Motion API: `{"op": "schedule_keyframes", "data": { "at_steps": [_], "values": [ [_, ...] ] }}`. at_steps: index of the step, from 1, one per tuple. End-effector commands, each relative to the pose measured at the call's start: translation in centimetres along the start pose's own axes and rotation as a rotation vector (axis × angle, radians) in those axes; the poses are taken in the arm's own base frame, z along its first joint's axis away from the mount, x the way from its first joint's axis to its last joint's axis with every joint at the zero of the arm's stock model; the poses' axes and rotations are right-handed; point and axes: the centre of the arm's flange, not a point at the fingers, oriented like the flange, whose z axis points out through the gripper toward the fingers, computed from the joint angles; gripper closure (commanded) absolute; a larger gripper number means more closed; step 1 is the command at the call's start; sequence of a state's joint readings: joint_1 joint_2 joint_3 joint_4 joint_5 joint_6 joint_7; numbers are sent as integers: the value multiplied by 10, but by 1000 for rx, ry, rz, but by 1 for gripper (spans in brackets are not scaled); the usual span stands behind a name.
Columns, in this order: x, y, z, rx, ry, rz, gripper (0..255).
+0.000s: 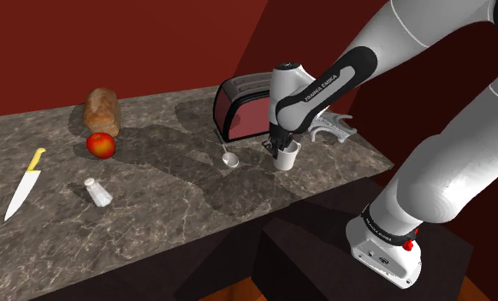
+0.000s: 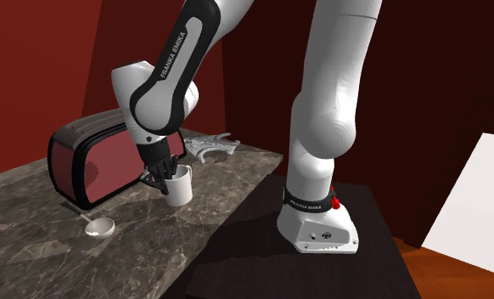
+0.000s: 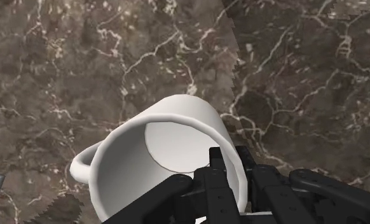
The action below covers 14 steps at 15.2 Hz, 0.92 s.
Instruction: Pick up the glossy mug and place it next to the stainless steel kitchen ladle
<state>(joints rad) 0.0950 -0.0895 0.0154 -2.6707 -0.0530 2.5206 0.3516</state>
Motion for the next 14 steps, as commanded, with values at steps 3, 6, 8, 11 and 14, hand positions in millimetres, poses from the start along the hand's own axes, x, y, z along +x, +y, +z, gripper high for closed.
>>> {"op": "schedule_keyframes", "data": {
  "at_steps": [3,6,8,11,14],
  "values": [
    [0,-1,2,0,1,0,255],
    [0,-1,2,0,1,0,255],
    [0,-1,2,0,1,0,0],
    [0,-1,2,0,1,0,0],
    [0,-1,-11,0,1,0,0]
  ]
}}
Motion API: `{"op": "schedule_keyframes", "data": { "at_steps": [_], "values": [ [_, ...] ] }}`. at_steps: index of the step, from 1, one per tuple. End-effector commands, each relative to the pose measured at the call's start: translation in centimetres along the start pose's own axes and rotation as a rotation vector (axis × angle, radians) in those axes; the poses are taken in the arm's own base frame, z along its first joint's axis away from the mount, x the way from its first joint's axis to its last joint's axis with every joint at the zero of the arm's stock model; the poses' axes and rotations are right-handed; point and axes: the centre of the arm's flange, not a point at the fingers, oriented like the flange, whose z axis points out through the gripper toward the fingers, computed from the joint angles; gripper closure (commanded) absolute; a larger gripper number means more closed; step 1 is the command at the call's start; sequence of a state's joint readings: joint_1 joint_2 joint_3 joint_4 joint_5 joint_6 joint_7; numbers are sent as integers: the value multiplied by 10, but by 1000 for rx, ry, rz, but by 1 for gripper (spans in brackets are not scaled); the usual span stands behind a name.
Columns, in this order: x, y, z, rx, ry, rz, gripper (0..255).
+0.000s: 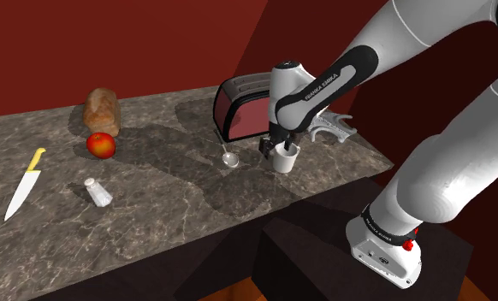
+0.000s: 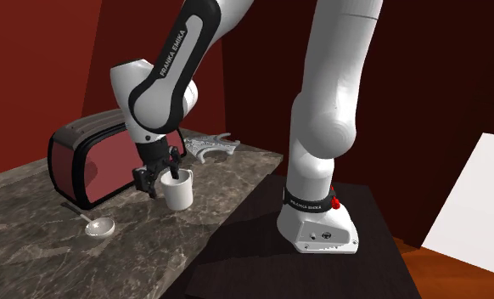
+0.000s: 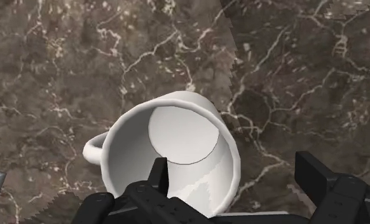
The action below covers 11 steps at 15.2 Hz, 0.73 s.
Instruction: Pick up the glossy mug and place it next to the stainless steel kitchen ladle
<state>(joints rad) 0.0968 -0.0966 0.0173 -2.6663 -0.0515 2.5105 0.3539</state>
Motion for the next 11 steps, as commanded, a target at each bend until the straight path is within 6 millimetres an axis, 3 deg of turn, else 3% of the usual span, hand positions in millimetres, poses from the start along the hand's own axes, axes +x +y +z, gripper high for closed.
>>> {"op": "schedule_keyframes", "data": {
  "at_steps": [1,3,11],
  "values": [
    [0,1,-20,0,-1,0,0],
    [0,1,-44,0,-1,0,0],
    [0,1,-44,0,-1,0,0]
  ]
}}
